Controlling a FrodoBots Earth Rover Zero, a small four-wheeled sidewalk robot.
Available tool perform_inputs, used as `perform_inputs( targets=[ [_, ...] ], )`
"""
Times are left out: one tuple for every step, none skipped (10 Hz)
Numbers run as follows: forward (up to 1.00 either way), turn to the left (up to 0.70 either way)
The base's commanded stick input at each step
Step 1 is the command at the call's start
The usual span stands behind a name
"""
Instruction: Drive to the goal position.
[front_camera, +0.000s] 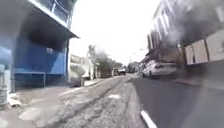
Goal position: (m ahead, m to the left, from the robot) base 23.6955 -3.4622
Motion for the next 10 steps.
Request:
perform_inputs(
  targets=[
    [0.85, -0.32],
    [0.85, -0.34],
    [0.85, -0.33],
    [0.85, -0.22],
    [0.85, -0.04],
    [0.85, 0.0],
    [0.85, -0.02],
    [0.85, -0.07],
    [0.85, -0.3],
    [0.85, -0.34]
  ],
)
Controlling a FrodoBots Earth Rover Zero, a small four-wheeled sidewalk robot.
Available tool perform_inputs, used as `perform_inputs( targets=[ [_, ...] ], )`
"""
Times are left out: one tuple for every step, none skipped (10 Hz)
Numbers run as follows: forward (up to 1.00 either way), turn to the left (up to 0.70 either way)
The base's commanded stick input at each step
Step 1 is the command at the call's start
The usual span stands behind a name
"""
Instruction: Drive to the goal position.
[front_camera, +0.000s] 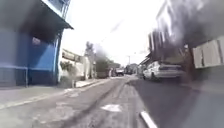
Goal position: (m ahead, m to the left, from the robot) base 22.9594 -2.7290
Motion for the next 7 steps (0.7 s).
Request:
perform_inputs(
  targets=[
    [0.85, -0.34],
    [0.85, -0.34],
    [0.85, -0.33],
    [0.85, -0.28],
    [0.85, 0.0],
    [0.85, 0.0],
    [0.85, 0.0]
  ],
)
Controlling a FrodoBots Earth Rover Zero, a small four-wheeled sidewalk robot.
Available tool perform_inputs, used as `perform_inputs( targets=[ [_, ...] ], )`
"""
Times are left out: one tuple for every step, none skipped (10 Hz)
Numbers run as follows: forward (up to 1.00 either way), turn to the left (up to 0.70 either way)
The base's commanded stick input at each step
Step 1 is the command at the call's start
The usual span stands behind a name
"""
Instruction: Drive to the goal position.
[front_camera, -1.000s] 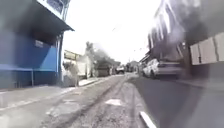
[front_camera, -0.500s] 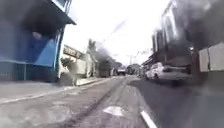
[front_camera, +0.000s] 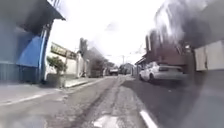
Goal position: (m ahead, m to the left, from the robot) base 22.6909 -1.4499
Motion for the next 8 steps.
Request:
perform_inputs(
  targets=[
    [0.85, -0.06],
    [0.85, -0.3],
    [0.85, -0.34],
    [0.85, -0.34],
    [0.85, -0.21],
    [0.85, 0.0],
    [0.85, 0.0],
    [0.85, 0.0]
  ],
)
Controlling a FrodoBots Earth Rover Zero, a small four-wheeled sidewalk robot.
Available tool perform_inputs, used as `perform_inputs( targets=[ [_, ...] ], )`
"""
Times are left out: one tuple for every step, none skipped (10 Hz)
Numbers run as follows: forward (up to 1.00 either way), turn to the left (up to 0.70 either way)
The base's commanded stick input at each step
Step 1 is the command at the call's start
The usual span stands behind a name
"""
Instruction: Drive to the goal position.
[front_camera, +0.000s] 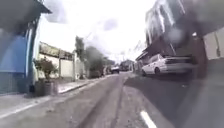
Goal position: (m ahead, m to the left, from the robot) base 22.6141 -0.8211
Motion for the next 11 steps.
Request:
perform_inputs(
  targets=[
    [0.85, 0.0],
    [0.85, 0.0],
    [0.85, 0.0],
    [0.85, 0.0],
    [0.85, 0.0],
    [0.85, 0.0],
    [0.85, 0.0],
    [0.85, 0.0],
    [0.85, 0.0],
    [0.85, 0.0],
    [0.85, 0.0]
  ],
)
